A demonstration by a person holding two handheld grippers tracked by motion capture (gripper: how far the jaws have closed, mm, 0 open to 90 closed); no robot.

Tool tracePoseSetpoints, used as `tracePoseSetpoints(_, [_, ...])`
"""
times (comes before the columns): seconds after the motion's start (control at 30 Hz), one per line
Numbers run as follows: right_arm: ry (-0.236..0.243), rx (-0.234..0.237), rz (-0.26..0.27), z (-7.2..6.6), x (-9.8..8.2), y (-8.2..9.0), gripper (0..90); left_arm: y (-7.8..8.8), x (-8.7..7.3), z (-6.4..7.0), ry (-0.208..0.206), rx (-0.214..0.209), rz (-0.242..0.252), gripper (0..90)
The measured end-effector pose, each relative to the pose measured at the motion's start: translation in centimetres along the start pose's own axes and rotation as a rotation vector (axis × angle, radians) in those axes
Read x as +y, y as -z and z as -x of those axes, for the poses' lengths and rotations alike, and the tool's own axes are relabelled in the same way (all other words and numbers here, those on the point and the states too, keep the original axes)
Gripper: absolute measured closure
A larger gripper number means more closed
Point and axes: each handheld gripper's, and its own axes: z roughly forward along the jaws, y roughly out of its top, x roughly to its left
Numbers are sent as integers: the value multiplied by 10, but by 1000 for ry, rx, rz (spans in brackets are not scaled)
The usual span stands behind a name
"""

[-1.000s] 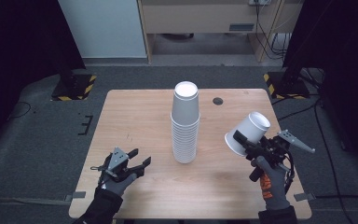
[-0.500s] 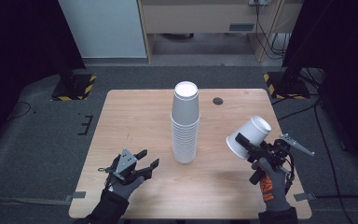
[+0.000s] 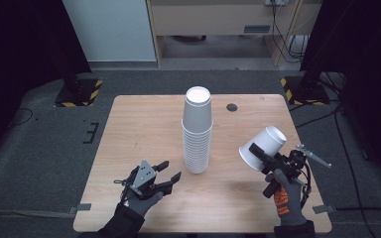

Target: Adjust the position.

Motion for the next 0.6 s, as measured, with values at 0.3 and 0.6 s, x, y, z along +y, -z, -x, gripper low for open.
tracePoseSetpoints(0.3, [-24,15,-10,-1,-4,-3,148,-9,5,12,-21,-26,10,393])
tracePoseSetpoints(0.6, [-38,18,-5,-1,-5,-3,148,-23,12,30,-41,-64,19,395])
